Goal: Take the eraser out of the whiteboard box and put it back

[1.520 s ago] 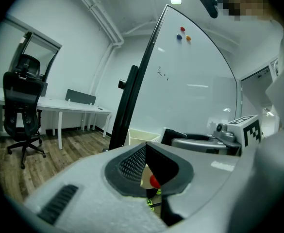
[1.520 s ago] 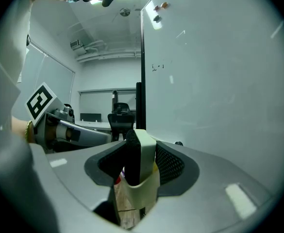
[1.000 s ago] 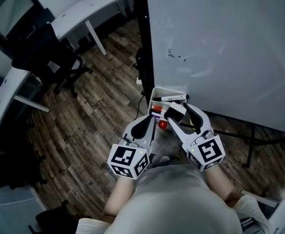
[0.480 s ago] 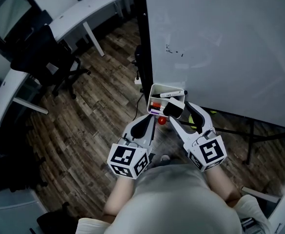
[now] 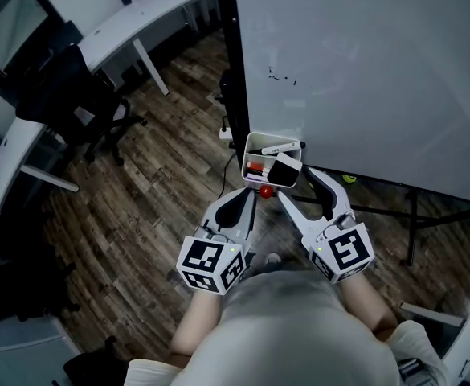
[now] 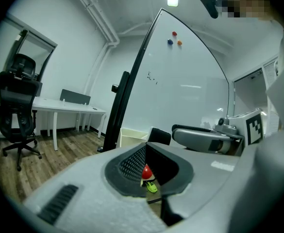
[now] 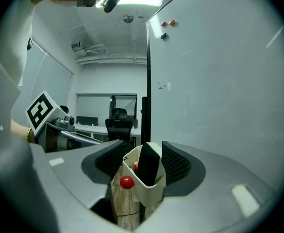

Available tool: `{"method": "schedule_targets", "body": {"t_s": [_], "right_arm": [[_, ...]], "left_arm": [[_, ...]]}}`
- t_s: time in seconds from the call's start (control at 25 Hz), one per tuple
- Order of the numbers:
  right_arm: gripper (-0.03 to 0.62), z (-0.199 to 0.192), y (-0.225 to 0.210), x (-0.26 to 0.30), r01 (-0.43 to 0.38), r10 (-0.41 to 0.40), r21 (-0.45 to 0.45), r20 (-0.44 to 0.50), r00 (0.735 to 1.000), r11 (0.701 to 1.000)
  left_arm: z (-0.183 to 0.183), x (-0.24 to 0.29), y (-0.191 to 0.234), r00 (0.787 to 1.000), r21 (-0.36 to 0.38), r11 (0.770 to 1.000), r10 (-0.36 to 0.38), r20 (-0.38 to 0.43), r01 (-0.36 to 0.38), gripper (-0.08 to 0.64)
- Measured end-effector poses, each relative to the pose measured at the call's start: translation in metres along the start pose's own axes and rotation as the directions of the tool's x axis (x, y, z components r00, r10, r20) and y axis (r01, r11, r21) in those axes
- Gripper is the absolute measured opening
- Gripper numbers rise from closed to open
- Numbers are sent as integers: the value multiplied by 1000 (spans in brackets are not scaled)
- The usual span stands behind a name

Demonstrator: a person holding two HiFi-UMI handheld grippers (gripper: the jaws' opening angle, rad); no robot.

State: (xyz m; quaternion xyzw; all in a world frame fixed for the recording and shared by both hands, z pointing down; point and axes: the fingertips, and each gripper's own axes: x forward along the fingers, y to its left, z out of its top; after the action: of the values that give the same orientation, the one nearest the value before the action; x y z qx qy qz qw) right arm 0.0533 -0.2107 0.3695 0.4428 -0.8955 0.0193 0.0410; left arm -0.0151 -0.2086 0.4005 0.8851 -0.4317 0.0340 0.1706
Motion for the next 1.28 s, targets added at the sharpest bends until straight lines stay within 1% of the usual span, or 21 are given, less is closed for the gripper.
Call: {"method": "schedule_targets", "body": {"t_s": [0.24,0.44,0.56,0.84,1.0,1.28], "right_arm": [[229,5,10,-6,-5,5,3,15,1000,1000],[195,8,18,-11,-1,1,6,27,1000,1000],[152,10,22,-15,21,-21,0,16,1000,1000],[46,12,38,-24,20,-20,-14,42,999,1000],[11,13,44,-29,40,-39,-16,50,998,999],[5,15,57,-41,79,-79,-14,38,996,997]], "left_arm": [[-2,-9,-3,1000,2,1000,-5,-3,5,5],[-3,-16,-4,1000,3,1000,-9,-2,9,5],[-4,-22,-5,1000,5,1000,-14,-3,14,5],[-7,-33,-9,1000,13,999,-31,-5,31,5],[-9,-40,-12,999,17,999,-45,-9,45,5],[-12,-53,-18,997,23,997,-73,-9,73,5]]}}
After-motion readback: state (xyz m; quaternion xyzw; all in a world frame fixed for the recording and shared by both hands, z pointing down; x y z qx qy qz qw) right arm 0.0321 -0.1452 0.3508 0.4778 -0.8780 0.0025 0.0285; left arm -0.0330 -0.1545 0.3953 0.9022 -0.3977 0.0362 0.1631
